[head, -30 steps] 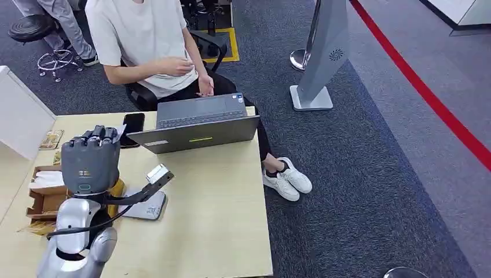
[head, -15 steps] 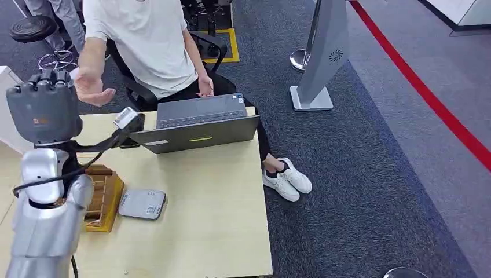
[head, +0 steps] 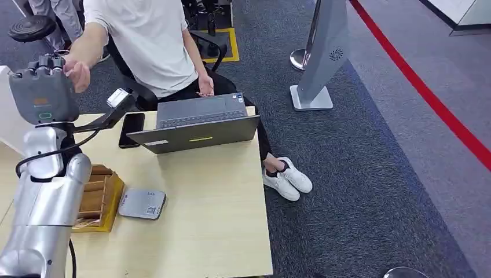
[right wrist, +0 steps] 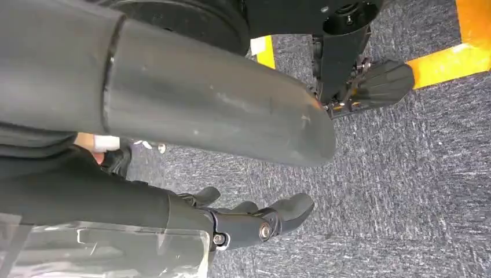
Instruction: Pass the card to the sensor for recognition and then transmit it.
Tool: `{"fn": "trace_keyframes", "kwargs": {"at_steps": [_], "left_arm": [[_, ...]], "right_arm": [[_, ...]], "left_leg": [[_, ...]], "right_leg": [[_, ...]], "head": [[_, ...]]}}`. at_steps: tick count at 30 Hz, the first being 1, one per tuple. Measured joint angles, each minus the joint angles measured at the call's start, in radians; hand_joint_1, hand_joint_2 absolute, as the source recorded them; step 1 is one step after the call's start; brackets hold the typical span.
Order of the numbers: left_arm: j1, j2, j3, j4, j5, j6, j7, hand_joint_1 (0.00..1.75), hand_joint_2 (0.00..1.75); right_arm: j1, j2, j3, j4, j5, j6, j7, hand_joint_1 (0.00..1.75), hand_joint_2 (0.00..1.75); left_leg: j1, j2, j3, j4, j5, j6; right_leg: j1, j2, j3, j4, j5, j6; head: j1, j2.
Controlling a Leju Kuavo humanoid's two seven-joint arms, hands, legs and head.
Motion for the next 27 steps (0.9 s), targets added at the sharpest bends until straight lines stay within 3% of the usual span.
{"fn": "trace_keyframes", "kwargs": {"at_steps": [10, 14, 17, 22, 27], "left_arm": [[0.072, -0.016, 0.000, -0.072, 0.037, -0.006, -0.029, 0.00, 1.75], [0.122, -0.019, 0.000, -0.144, 0.077, -0.057, -0.064, 0.00, 1.75], [0.247, -0.008, -0.022, -0.291, 0.106, -0.122, -0.088, 0.00, 1.75], [0.500, 0.054, -0.091, -0.515, 0.080, -0.105, -0.084, 0.00, 1.75], [0.645, 0.118, -0.126, -0.613, 0.077, -0.089, -0.094, 0.00, 1.75]], "right_arm": [[0.005, 0.000, -0.001, 0.000, -0.017, -0.008, -0.003, 0.00, 0.00], [0.012, 0.000, -0.011, 0.000, -0.047, -0.011, -0.022, 0.00, 0.00], [0.029, 0.000, -0.043, 0.000, -0.100, -0.019, -0.049, 0.00, 0.00], [0.048, -0.002, -0.098, 0.000, -0.152, -0.036, -0.054, 0.00, 0.00], [0.050, -0.004, -0.135, 0.000, -0.178, -0.048, -0.057, 0.00, 0.00]], "left_leg": [[0.000, 0.000, 0.000, 0.000, 0.000, 0.000], [0.000, 0.000, 0.000, 0.000, 0.000, 0.000], [0.000, 0.001, 0.000, 0.000, -0.002, 0.000], [0.000, 0.002, 0.000, 0.000, -0.005, -0.001], [0.000, 0.001, -0.001, -0.001, -0.006, -0.001]], "right_leg": [[0.000, 0.000, 0.000, 0.000, 0.000, 0.000], [0.000, 0.000, 0.000, 0.000, 0.000, 0.000], [0.000, 0.001, 0.000, 0.000, -0.001, 0.001], [0.000, 0.002, -0.001, 0.000, -0.005, 0.000], [0.000, 0.001, 0.000, 0.000, -0.006, 0.001]], "head": [[0.000, 0.000], [0.001, 0.000], [0.000, 0.000], [0.000, 0.000], [0.001, 0.000]]}}
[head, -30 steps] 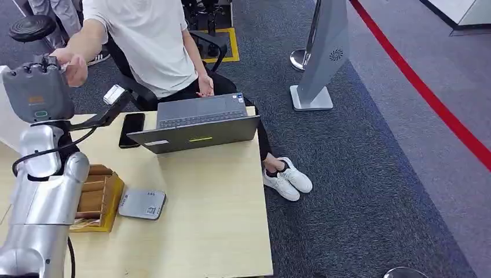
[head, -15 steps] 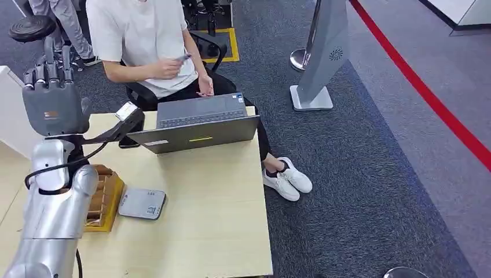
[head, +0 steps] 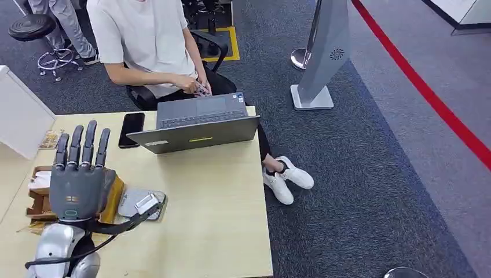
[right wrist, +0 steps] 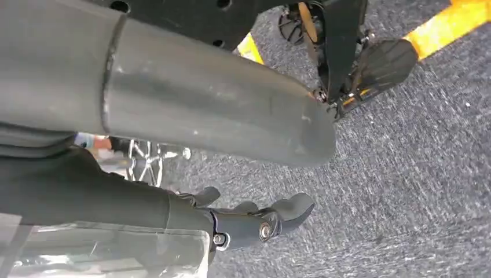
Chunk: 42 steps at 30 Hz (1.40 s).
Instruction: Pass the card to the sensor for recognition and then transmit it.
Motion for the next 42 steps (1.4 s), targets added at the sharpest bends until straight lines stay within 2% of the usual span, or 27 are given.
{"fn": "trace_keyframes", "kwargs": {"at_steps": [4, 11, 13, 16, 20, 23, 28, 42], "left_arm": [[0.147, 0.035, -0.003, -0.056, -0.024, 0.070, -0.009, 0.00, 1.75], [0.254, 0.066, -0.003, -0.096, -0.010, 0.084, 0.011, 0.00, 1.75], [0.279, 0.078, -0.003, -0.096, 0.023, 0.058, 0.043, 0.00, 1.75], [0.301, 0.097, 0.021, -0.083, 0.076, -0.026, 0.078, 0.00, 1.75], [0.307, 0.118, 0.063, -0.018, 0.118, -0.128, 0.090, 0.00, 1.75], [0.308, 0.133, 0.092, 0.031, 0.138, -0.168, 0.099, 0.00, 1.75], [0.309, 0.145, 0.113, 0.076, 0.147, -0.180, 0.103, 0.00, 1.75], [0.308, 0.145, 0.127, 0.105, 0.148, -0.188, 0.111, 0.00, 1.75]], "right_arm": [[0.006, -0.002, -0.021, 0.000, -0.014, -0.005, 0.000, 0.00, 0.00], [0.005, -0.003, -0.022, 0.000, -0.020, -0.015, 0.000, 0.00, 0.00], [0.005, -0.003, -0.023, 0.000, -0.021, -0.015, 0.000, 0.00, 0.00], [0.005, -0.004, -0.023, 0.000, -0.020, -0.015, 0.000, 0.00, 0.00], [0.005, -0.006, -0.022, 0.000, -0.017, -0.013, 0.002, 0.00, 0.00], [0.005, -0.009, -0.022, 0.000, -0.013, -0.013, 0.003, 0.00, 0.00], [0.005, -0.011, -0.022, 0.000, -0.013, -0.013, 0.004, 0.00, 0.00], [0.005, -0.013, -0.021, 0.000, -0.013, -0.014, 0.010, 0.00, 0.00]], "left_leg": [[0.000, 0.001, 0.001, 0.000, -0.001, -0.001], [0.000, 0.000, 0.002, 0.000, -0.001, -0.001], [0.000, 0.000, 0.001, 0.000, -0.001, -0.001], [0.000, 0.000, 0.001, 0.000, -0.001, -0.001], [0.001, 0.000, 0.001, 0.000, -0.001, -0.001], [0.000, 0.000, 0.001, 0.000, -0.001, -0.001], [0.000, 0.000, 0.001, 0.000, -0.001, -0.001], [0.000, 0.000, 0.001, 0.000, -0.001, -0.001]], "right_leg": [[0.000, 0.001, -0.001, 0.000, 0.000, 0.000], [0.000, 0.000, 0.000, 0.000, 0.000, 0.000], [0.000, 0.000, 0.000, 0.000, 0.000, 0.000], [0.000, 0.000, 0.000, 0.000, -0.001, 0.000], [0.000, 0.000, 0.000, 0.000, -0.001, 0.000], [0.000, -0.001, 0.000, 0.000, 0.000, 0.000], [0.000, -0.001, 0.000, 0.000, 0.000, 0.000], [0.000, -0.001, 0.000, 0.000, 0.000, 0.000]], "head": [[0.000, 0.000], [-0.001, 0.000], [0.000, 0.000], [0.000, 0.000], [0.000, 0.000], [0.000, 0.000], [0.000, 0.000], [0.000, 0.000]]}}
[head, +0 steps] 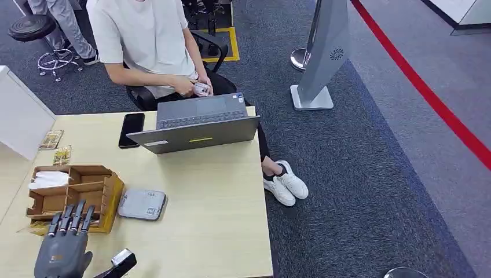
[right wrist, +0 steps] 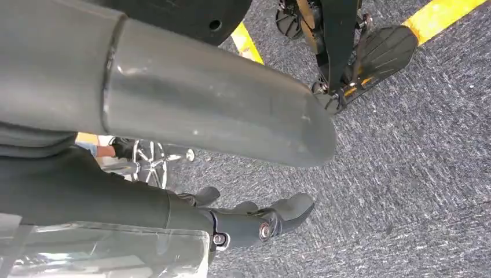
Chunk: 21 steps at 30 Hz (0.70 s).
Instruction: Pass the card to the sensor for recognition and then transmit it.
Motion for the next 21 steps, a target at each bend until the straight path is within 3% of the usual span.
{"fn": "trace_keyframes", "kwargs": {"at_steps": [12, 21], "left_arm": [[0.000, -0.006, 0.006, 0.002, -0.021, 0.013, 0.026, 0.00, 1.75], [0.001, -0.039, 0.074, 0.001, -0.052, 0.030, 0.049, 0.00, 1.75]], "right_arm": [[0.000, 0.000, 0.000, 0.000, 0.003, 0.000, 0.000, 0.00, 0.00], [0.000, -0.001, 0.000, 0.000, 0.012, 0.001, 0.001, 0.00, 0.00]], "left_leg": [[0.000, 0.000, 0.000, 0.000, 0.000, 0.000], [0.000, 0.000, 0.000, 0.000, 0.000, 0.000]], "right_leg": [[0.000, 0.000, 0.000, 0.000, 0.000, 0.000], [0.000, 0.000, 0.000, 0.000, 0.000, 0.000]], "head": [[0.000, 0.000], [0.000, 0.000]]}}
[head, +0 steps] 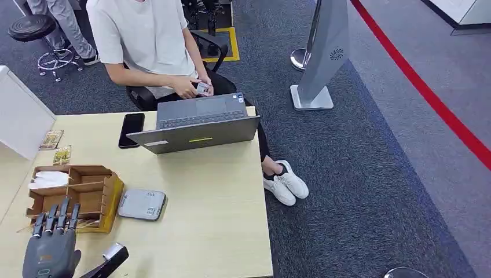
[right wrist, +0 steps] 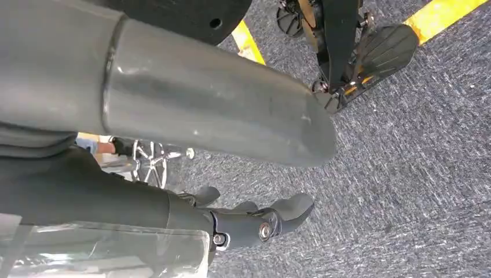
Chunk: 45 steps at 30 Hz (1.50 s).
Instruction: Pass the card to the sensor for recognition and then transmit it.
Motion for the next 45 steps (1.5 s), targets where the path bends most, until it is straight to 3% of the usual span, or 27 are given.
{"fn": "trace_keyframes", "kwargs": {"at_steps": [18, 39, 40, 45], "left_arm": [[-0.026, -0.060, 0.071, 0.007, -0.008, 0.004, -0.014, 0.00, 1.75], [-0.074, -0.106, 0.106, 0.087, -0.017, -0.001, -0.033, 0.00, 1.75], [-0.076, -0.108, 0.109, 0.091, -0.017, -0.001, -0.033, 1.75, 1.75], [-0.090, -0.121, 0.123, 0.116, -0.007, 0.006, -0.056, 1.75, 1.75]], "right_arm": [[0.000, 0.000, 0.011, 0.000, 0.007, 0.015, 0.003, 0.00, 0.00], [0.000, 0.000, 0.050, 0.000, 0.039, 0.019, 0.009, 0.00, 0.00], [0.000, 0.000, 0.052, 0.000, 0.039, 0.021, 0.010, 0.00, 0.00], [0.000, 0.000, 0.058, 0.000, 0.040, 0.023, 0.011, 0.00, 0.00]], "left_leg": [[0.000, 0.000, 0.000, 0.000, 0.000, 0.000], [0.000, 0.000, 0.000, 0.000, 0.000, 0.000], [0.000, 0.000, 0.000, 0.000, 0.000, 0.000], [0.000, 0.000, 0.000, 0.000, 0.000, 0.000]], "right_leg": [[0.000, 0.000, 0.000, 0.000, 0.000, 0.000], [0.000, 0.000, 0.000, 0.000, 0.000, 0.000], [0.000, 0.000, 0.000, 0.000, 0.000, 0.000], [0.000, 0.000, 0.000, 0.000, 0.000, 0.000]], "head": [[0.000, 0.000], [0.000, 0.000], [0.000, 0.000], [0.000, 0.000]]}}
